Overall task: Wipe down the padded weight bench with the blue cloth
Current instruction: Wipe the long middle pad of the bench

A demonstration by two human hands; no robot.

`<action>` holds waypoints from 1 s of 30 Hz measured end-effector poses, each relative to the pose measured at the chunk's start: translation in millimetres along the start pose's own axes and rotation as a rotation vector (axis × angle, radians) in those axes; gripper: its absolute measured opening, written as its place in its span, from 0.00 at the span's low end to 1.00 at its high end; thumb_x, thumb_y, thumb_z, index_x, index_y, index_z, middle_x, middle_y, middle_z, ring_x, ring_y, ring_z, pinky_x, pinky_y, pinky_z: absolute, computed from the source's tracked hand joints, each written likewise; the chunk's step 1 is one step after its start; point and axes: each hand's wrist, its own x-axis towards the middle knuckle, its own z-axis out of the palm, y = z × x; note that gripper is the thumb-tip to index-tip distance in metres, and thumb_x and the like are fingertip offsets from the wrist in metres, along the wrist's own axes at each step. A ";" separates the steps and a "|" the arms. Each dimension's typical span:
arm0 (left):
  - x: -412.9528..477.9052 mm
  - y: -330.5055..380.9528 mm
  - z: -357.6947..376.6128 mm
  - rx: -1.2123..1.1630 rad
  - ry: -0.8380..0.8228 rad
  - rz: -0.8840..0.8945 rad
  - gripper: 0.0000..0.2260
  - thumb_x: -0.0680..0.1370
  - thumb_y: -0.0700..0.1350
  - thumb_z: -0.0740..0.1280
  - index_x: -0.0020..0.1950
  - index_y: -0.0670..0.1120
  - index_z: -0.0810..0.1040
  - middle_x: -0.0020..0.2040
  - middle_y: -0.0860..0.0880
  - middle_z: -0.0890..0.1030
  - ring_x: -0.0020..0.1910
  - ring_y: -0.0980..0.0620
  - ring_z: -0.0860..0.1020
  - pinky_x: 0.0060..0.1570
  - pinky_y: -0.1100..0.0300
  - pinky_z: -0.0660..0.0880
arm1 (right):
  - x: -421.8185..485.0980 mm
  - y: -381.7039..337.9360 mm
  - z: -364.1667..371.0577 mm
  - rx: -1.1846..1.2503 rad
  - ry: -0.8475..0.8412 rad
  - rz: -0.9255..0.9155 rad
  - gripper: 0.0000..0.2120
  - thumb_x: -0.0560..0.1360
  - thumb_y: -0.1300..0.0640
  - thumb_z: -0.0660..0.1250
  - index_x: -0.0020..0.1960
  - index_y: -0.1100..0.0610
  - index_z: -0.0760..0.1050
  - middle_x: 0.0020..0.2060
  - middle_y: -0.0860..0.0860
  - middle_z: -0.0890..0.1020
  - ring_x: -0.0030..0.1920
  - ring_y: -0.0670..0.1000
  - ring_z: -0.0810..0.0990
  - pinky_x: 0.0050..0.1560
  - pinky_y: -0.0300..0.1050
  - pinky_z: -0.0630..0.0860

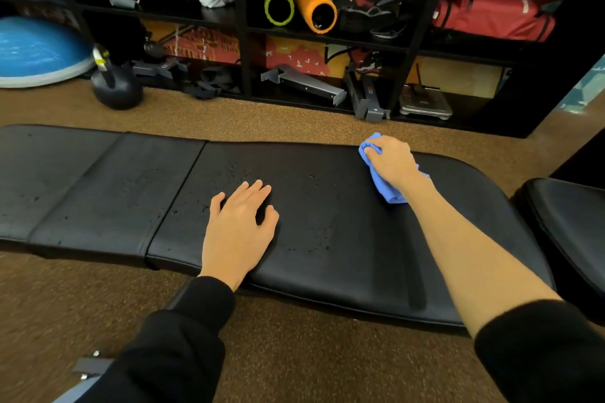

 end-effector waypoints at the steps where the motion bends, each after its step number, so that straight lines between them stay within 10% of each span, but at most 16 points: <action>1: 0.6 0.3 -0.1 -0.002 0.001 -0.003 0.19 0.80 0.50 0.60 0.71 0.51 0.71 0.72 0.53 0.70 0.74 0.56 0.62 0.74 0.53 0.50 | 6.0 -4.7 3.3 -0.019 -0.008 0.010 0.13 0.79 0.57 0.58 0.48 0.64 0.77 0.44 0.60 0.78 0.48 0.60 0.77 0.44 0.50 0.70; 16: 1.7 -1.0 0.4 -0.006 -0.003 -0.002 0.18 0.80 0.50 0.60 0.70 0.52 0.72 0.71 0.54 0.70 0.73 0.57 0.63 0.74 0.53 0.51 | -53.6 -9.8 -14.6 0.086 -0.215 -0.328 0.14 0.77 0.51 0.65 0.62 0.49 0.78 0.66 0.47 0.75 0.71 0.46 0.66 0.68 0.37 0.58; 19: 1.3 -0.3 0.6 -0.002 0.005 0.000 0.18 0.80 0.50 0.61 0.70 0.52 0.72 0.71 0.54 0.70 0.73 0.57 0.63 0.74 0.53 0.51 | -48.4 7.1 -19.0 -0.044 -0.163 -0.339 0.11 0.78 0.50 0.64 0.58 0.49 0.80 0.61 0.48 0.79 0.70 0.50 0.69 0.71 0.47 0.55; 24: 1.6 -0.8 0.7 0.005 0.006 -0.004 0.18 0.79 0.50 0.61 0.70 0.52 0.72 0.71 0.54 0.70 0.73 0.57 0.63 0.74 0.53 0.51 | -21.1 -9.1 -11.8 -0.009 -0.031 -0.200 0.07 0.77 0.56 0.62 0.44 0.59 0.74 0.40 0.54 0.78 0.43 0.54 0.75 0.48 0.51 0.71; 30: 2.3 0.3 -0.3 0.006 -0.003 -0.011 0.18 0.79 0.50 0.60 0.70 0.52 0.72 0.72 0.54 0.70 0.73 0.57 0.63 0.74 0.53 0.51 | 5.5 -39.5 8.6 -0.049 -0.094 -0.100 0.17 0.80 0.56 0.58 0.63 0.65 0.72 0.59 0.62 0.78 0.59 0.62 0.75 0.57 0.57 0.73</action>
